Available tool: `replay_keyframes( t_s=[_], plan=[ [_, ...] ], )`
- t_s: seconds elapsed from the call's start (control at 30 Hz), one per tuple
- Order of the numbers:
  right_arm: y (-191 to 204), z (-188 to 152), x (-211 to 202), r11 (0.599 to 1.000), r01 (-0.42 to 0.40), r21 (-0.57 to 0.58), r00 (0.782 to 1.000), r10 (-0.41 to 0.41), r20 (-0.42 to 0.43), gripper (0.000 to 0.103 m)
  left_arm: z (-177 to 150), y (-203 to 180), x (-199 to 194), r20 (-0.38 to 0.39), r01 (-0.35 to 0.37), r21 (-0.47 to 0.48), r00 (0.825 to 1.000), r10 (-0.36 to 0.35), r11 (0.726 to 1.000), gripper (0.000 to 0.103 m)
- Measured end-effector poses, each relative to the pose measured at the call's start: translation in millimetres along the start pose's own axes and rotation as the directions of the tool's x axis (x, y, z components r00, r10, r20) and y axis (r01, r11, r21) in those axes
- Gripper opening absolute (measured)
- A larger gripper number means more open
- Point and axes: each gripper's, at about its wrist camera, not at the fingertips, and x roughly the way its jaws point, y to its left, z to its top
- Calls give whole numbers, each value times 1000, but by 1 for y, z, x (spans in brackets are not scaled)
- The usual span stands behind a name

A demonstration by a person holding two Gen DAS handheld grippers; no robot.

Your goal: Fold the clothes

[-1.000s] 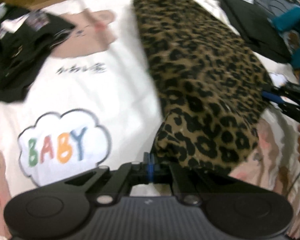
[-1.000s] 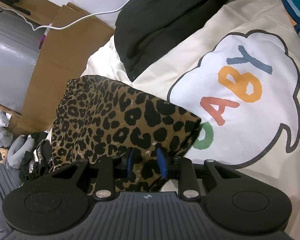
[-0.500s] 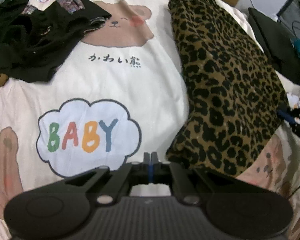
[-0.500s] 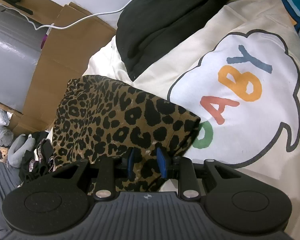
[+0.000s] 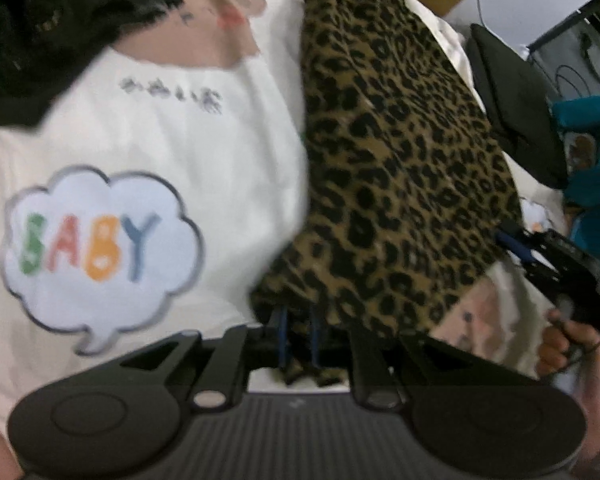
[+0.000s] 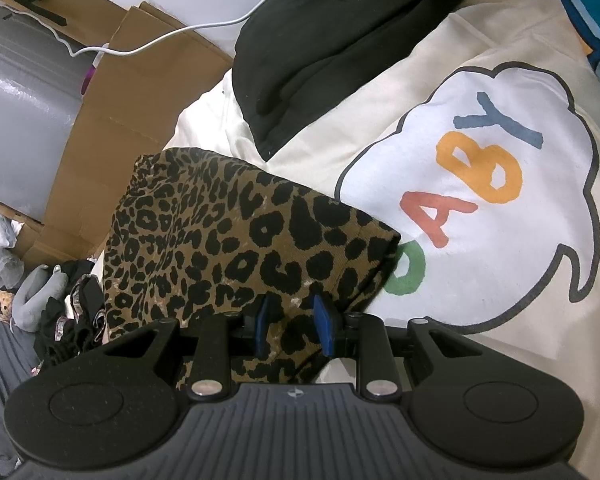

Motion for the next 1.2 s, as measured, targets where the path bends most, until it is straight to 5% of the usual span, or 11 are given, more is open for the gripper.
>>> replay_keyframes(
  t_s=[0.13,0.53,0.67,0.83,1.03,1.2],
  plan=[
    [0,1,-2,1000,0,11,1000,0,0,32,-3,-7,15,-2,-23,-1,1000,23,1000,34],
    [-14,8,-16,997,-17,77,999,14,46,33,0,9,36,59,59,-125,997,-52,990,33],
    [-12,6,-13,998,-15,62,999,13,34,33,-5,14,32,70,109,-142,993,-100,984,6],
    [-8,6,-12,999,-19,48,999,18,30,33,-10,40,18,121,153,-255,985,-126,955,2],
    [-7,9,-10,999,-17,37,999,16,31,33,-8,43,26,87,126,-290,991,-105,949,4],
    [-9,9,-7,999,-12,35,1000,12,19,32,-12,39,31,56,171,-310,985,-161,935,25]
  ],
)
